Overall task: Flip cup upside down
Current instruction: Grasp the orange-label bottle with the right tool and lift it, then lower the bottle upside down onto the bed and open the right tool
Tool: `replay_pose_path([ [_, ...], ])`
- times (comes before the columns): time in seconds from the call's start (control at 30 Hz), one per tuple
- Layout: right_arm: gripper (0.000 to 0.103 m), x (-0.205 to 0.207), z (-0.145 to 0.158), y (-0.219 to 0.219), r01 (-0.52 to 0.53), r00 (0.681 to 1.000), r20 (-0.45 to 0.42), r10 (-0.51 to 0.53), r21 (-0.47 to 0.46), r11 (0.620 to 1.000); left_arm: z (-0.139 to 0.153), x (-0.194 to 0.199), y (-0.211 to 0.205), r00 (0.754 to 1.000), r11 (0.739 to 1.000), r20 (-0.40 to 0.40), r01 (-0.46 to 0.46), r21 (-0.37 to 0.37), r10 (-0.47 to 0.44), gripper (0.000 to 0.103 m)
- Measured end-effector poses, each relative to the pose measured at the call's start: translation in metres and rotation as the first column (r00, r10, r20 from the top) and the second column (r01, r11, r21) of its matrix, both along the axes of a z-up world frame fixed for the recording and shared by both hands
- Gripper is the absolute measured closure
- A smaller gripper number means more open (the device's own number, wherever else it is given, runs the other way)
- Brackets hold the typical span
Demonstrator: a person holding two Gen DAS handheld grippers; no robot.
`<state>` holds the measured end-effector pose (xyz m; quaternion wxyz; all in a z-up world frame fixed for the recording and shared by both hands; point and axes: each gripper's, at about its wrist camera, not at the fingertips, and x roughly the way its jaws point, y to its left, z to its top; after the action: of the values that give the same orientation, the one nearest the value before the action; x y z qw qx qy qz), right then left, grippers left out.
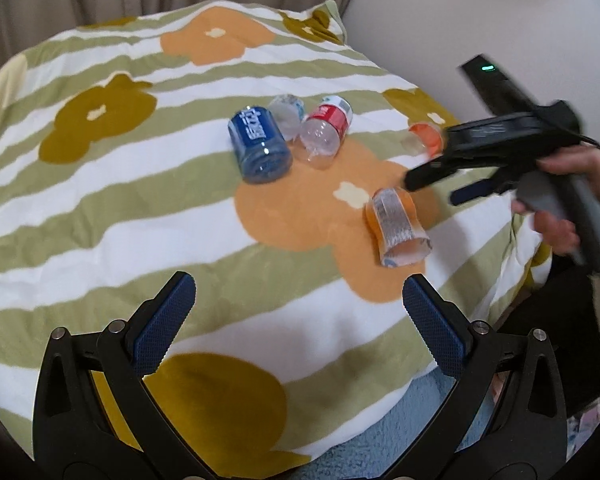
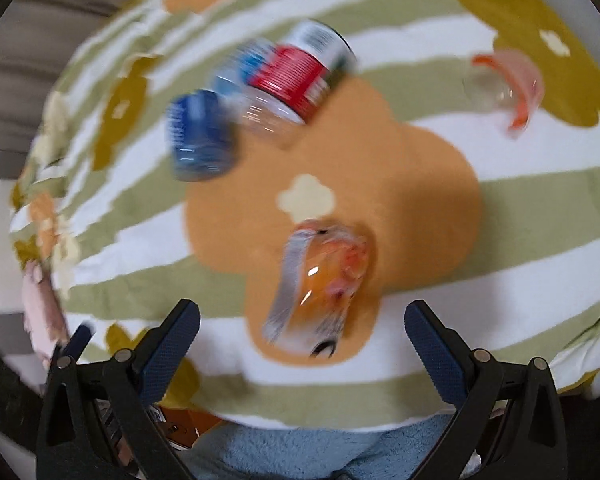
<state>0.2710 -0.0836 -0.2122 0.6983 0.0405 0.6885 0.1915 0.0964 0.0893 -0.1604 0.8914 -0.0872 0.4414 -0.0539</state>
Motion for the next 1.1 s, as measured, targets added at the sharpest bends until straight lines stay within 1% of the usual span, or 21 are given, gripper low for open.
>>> replay_pose_path([
  [0.07, 0.010, 0.008, -0.014, 0.002, 0.021, 0.999, -0.050, -0.021, 0.008, 1.000, -0.003, -0.002, -0.001, 1.000, 1.000, -0.005, 0.013, 0.018, -0.013, 0.000],
  [0.13, 0.012, 0.014, -0.023, 0.003, 0.037, 0.995, -0.090, -0.035, 0.016, 0.999, -0.003, -0.002, -0.001, 1.000, 0.999, -0.005, 0.023, 0.025, -0.023, 0.000],
  [0.2, 0.023, 0.017, -0.028, 0.005, 0.034, 0.994, -0.099, -0.034, 0.002, 0.999, -0.004, 0.000, 0.001, 0.999, 0.999, -0.012, 0.031, 0.021, -0.031, 0.000],
  [0.27, 0.026, 0.021, -0.033, 0.007, 0.032, 0.993, -0.110, -0.032, -0.008, 0.999, -0.006, 0.002, 0.002, 0.999, 0.999, -0.019, 0.033, 0.019, -0.032, 0.000],
  [0.43, 0.028, 0.024, -0.039, 0.007, 0.037, 0.991, -0.125, -0.039, -0.018, 0.999, -0.007, 0.006, 0.002, 0.999, 0.999, -0.026, 0.042, 0.027, -0.041, 0.000],
  [0.5, 0.038, 0.026, -0.041, 0.006, 0.036, 0.989, -0.143, -0.037, -0.011, 0.999, -0.008, 0.006, 0.001, 0.998, 0.998, -0.028, 0.049, 0.026, -0.048, 0.000],
  [0.57, 0.045, 0.027, -0.042, 0.006, 0.030, 0.989, -0.147, -0.033, -0.019, 0.999, -0.008, 0.007, 0.000, 0.998, 0.998, -0.028, 0.050, 0.028, -0.050, 0.000],
  [0.63, 0.045, 0.026, -0.040, 0.005, 0.031, 0.990, -0.138, -0.033, -0.018, 0.999, -0.007, 0.006, 0.000, 0.998, 0.998, -0.026, 0.052, 0.027, -0.051, 0.000],
  [0.7, 0.045, 0.025, -0.030, 0.003, 0.040, 0.994, -0.105, -0.040, -0.002, 0.999, -0.007, 0.006, 0.000, 0.998, 0.998, -0.026, 0.052, 0.029, -0.051, 0.000],
  [0.73, 0.045, 0.022, -0.018, 0.001, 0.043, 0.997, -0.061, -0.042, 0.017, 0.999, -0.006, 0.006, 0.000, 0.998, 0.998, -0.024, 0.051, 0.033, -0.051, 0.000],
  [0.77, 0.045, 0.018, -0.004, -0.001, 0.041, 0.999, -0.001, -0.041, 0.041, 0.998, -0.005, 0.005, 0.001, 0.999, 0.998, -0.019, 0.050, 0.039, -0.049, 0.000],
  [0.8, 0.045, 0.010, 0.015, -0.003, 0.031, 0.994, 0.101, -0.039, 0.078, 0.996, -0.004, 0.004, 0.001, 0.999, 0.998, -0.013, 0.046, 0.044, -0.046, 0.000],
  [0.83, 0.045, 0.003, 0.027, -0.004, 0.021, 0.984, 0.176, -0.039, 0.099, 0.995, -0.002, 0.003, 0.002, 0.999, 0.998, -0.005, 0.040, 0.050, -0.039, 0.000],
  [0.87, 0.045, -0.011, 0.043, -0.007, 0.001, 0.953, 0.301, -0.037, 0.119, 0.993, -0.001, 0.002, 0.004, 0.999, 0.998, 0.003, 0.032, 0.051, -0.033, 0.000],
  [0.9, 0.045, -0.024, 0.052, -0.010, -0.017, 0.911, 0.412, -0.035, 0.123, 0.992, 0.000, 0.002, 0.005, 1.000, 0.998, 0.009, 0.028, 0.049, -0.029, 0.000],
  [0.93, 0.045, -0.037, 0.056, -0.012, -0.033, 0.863, 0.505, -0.034, 0.123, 0.992, 0.001, 0.002, 0.007, 1.000, 0.999, 0.016, 0.026, 0.046, -0.027, 0.000],
  [0.97, 0.045, -0.052, 0.056, -0.015, -0.054, 0.800, 0.599, -0.039, 0.137, 0.989, 0.002, 0.002, 0.008, 0.999, 0.999, 0.023, 0.022, 0.047, -0.023, 0.000],
  [1.0, 0.045, -0.064, 0.051, -0.017, -0.080, 0.739, 0.672, -0.050, 0.162, 0.984, 0.002, 0.003, 0.008, 1.000, 0.998, 0.023, 0.016, 0.055, -0.018, 0.000],
  [1.03, 0.045, -0.071, 0.044, -0.018, -0.094, 0.691, 0.721, -0.059, 0.171, 0.981, 0.002, 0.003, 0.009, 1.000, 0.998, 0.018, 0.009, 0.060, -0.011, 0.000],
  [1.07, 0.045, -0.075, 0.036, -0.016, -0.094, 0.654, 0.754, -0.057, 0.157, 0.983, 0.002, 0.003, 0.011, 1.000, 0.998, 0.014, -0.003, 0.061, 0.002, 0.000],
  [1.1, 0.045, -0.076, 0.030, -0.014, -0.092, 0.628, 0.777, -0.041, 0.127, 0.988, 0.001, 0.002, 0.012, 1.000, 0.998, 0.014, -0.015, 0.056, 0.014, 0.000],
])
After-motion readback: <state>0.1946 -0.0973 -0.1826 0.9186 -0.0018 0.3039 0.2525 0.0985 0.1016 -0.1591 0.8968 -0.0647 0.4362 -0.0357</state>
